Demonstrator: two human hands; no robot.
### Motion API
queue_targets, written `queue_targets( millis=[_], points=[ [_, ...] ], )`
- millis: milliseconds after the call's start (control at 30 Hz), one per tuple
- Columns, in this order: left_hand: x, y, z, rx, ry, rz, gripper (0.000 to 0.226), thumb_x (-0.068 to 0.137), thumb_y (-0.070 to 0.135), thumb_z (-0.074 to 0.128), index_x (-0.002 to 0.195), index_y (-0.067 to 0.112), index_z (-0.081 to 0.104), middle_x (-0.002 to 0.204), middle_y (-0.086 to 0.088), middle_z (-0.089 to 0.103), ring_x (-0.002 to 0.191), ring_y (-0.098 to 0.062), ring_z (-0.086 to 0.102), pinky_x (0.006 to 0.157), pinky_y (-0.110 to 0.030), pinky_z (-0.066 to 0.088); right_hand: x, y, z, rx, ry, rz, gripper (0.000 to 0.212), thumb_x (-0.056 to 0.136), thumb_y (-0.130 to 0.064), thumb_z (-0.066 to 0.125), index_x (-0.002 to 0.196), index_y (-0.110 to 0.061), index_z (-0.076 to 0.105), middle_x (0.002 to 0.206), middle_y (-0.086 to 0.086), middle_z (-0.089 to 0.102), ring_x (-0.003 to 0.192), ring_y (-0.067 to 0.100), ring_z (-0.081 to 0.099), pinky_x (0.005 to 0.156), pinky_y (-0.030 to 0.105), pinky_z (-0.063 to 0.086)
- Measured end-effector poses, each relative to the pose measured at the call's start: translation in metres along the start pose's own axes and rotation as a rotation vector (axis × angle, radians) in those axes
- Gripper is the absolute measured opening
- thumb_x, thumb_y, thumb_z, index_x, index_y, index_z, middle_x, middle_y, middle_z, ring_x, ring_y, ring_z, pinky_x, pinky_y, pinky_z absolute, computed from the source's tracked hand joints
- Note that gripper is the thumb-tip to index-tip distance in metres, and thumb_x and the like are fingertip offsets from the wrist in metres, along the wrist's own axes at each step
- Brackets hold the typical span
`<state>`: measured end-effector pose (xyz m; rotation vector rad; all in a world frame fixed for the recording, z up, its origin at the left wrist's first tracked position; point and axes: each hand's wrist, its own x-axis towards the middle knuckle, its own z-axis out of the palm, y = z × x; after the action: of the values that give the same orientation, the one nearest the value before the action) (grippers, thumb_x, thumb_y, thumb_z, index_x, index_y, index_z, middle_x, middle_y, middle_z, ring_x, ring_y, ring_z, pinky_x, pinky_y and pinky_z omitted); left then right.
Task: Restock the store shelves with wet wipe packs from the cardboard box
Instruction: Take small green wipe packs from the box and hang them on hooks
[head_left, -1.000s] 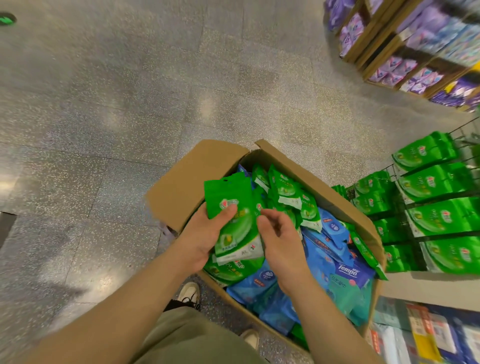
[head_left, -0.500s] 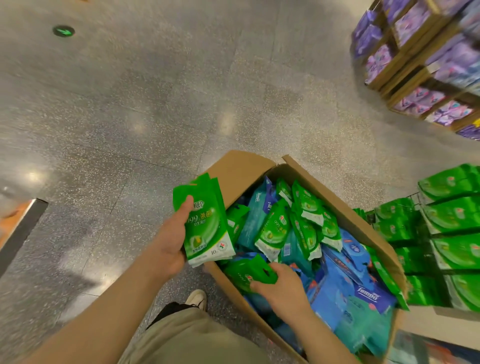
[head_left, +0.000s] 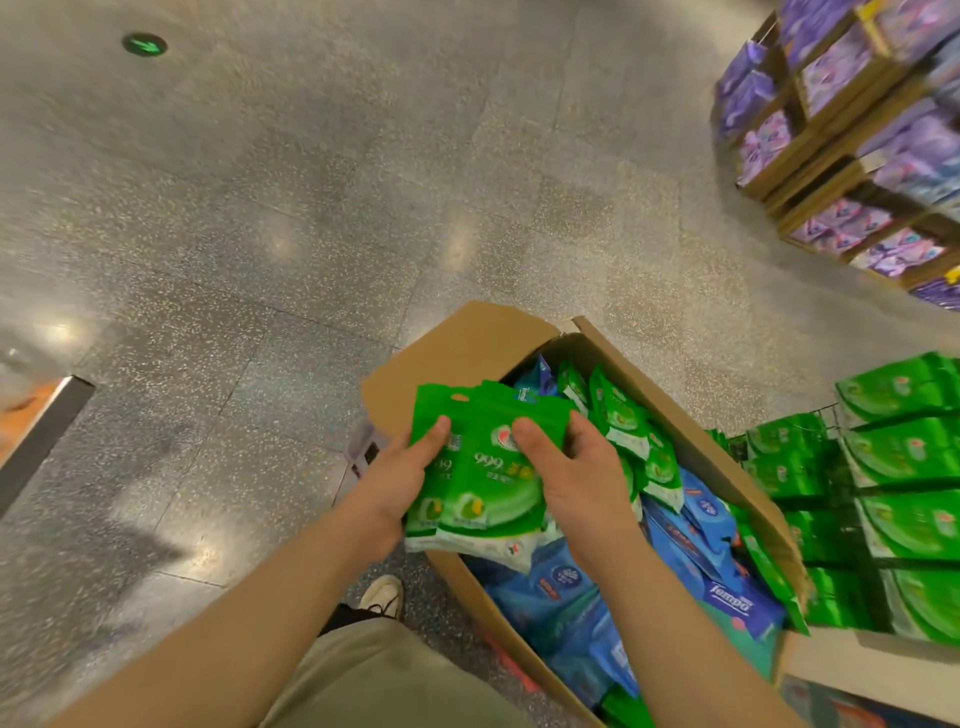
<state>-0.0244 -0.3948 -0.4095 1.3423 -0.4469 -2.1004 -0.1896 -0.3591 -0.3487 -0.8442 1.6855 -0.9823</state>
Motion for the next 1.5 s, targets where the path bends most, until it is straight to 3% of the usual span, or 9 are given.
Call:
queue_targets(
  millis=[100,200,367,533,833,1033,1133,1300,1500],
  points=[
    [-0.007,-0.006,0.006,-0.132,-0.075,-0.039,0.056,0.091,0.056,0.051,0.128,0.016,0.066,0.121,-0.014,0.074,0.109,-0.033,0.072,0.098,-0.049,0.053,0.01,0.004,0.017,-0.285,0.009,-0.12,0.021,0.087,-0.039,0.079,0.095,-0.023,0.068,0.081,-0.005,0.075,0.073,0.013,0.072,0.07,0.038,0.06],
    [-0.011,-0.008,0.0,-0.124,-0.111,-0.047,0.056,0.082,0.041,0.067,0.128,0.009,0.065,0.117,-0.019,0.074,0.1,-0.035,0.074,0.092,-0.049,0.057,0.017,0.012,0.032,-0.424,0.026,-0.169,0.029,0.086,-0.05,0.075,0.099,-0.028,0.062,0.066,-0.008,0.056,0.056,0.003,0.05,0.055,0.025,0.042],
    [-0.011,-0.004,-0.028,-0.169,-0.018,-0.066,0.052,0.078,0.024,0.076,0.124,0.004,0.065,0.111,-0.021,0.075,0.085,-0.031,0.076,0.076,-0.042,0.063,0.035,0.031,0.035,-0.175,0.182,0.186,0.034,0.104,-0.049,0.048,0.1,-0.018,0.061,0.081,0.002,0.067,0.061,0.013,0.063,0.067,0.044,0.054],
    [-0.017,0.007,-0.055,-0.314,0.039,-0.072,0.047,0.075,0.027,0.073,0.116,0.003,0.068,0.102,-0.021,0.076,0.075,-0.03,0.076,0.064,-0.039,0.063,0.044,0.071,0.04,-0.402,0.038,0.37,0.024,0.098,-0.028,0.061,0.084,-0.007,0.063,0.079,0.012,0.068,0.077,0.029,0.075,0.074,0.058,0.059],
    [-0.025,0.013,-0.079,-0.38,0.102,-0.032,0.054,0.075,0.029,0.074,0.122,0.002,0.067,0.109,-0.023,0.075,0.081,-0.032,0.075,0.071,-0.041,0.064,0.077,0.097,0.08,-0.557,0.136,0.391,0.043,0.074,-0.044,0.077,0.072,-0.003,0.063,0.07,0.019,0.07,0.067,0.037,0.072,0.063,0.058,0.058],
    [-0.025,0.012,-0.073,-0.377,0.111,-0.022,0.067,0.073,0.027,0.076,0.133,-0.001,0.061,0.117,-0.025,0.072,0.088,-0.033,0.074,0.078,-0.043,0.063,0.079,0.094,0.086,-0.584,0.141,0.397,0.042,0.079,-0.042,0.077,0.07,-0.002,0.068,0.063,0.011,0.068,0.062,0.029,0.067,0.057,0.034,0.052],
    [-0.025,0.013,-0.07,-0.369,0.097,-0.013,0.067,0.076,0.026,0.076,0.134,-0.002,0.06,0.119,-0.027,0.071,0.09,-0.034,0.073,0.081,-0.045,0.063,0.087,0.094,0.09,-0.565,0.139,0.436,0.032,0.083,-0.03,0.076,0.088,0.0,0.065,0.075,0.008,0.064,0.067,0.025,0.058,0.053,0.03,0.037],
    [-0.024,0.014,-0.066,-0.331,0.099,-0.002,0.059,0.075,0.025,0.076,0.128,0.001,0.064,0.111,-0.023,0.074,0.083,-0.031,0.075,0.074,-0.04,0.064,0.087,0.1,0.098,-0.571,0.156,0.426,0.07,0.084,-0.036,0.075,0.128,0.01,0.046,0.116,0.018,0.064,0.103,0.035,0.066,0.071,0.033,0.045],
    [-0.024,0.009,-0.063,-0.289,0.093,0.007,0.059,0.074,0.025,0.078,0.127,0.003,0.064,0.111,-0.021,0.075,0.086,-0.031,0.075,0.074,-0.04,0.063,0.069,0.082,0.071,-0.509,0.243,0.324,0.036,0.078,-0.036,0.073,0.098,-0.009,0.059,0.084,0.007,0.066,0.074,0.028,0.063,0.063,0.035,0.045]
  ],
)
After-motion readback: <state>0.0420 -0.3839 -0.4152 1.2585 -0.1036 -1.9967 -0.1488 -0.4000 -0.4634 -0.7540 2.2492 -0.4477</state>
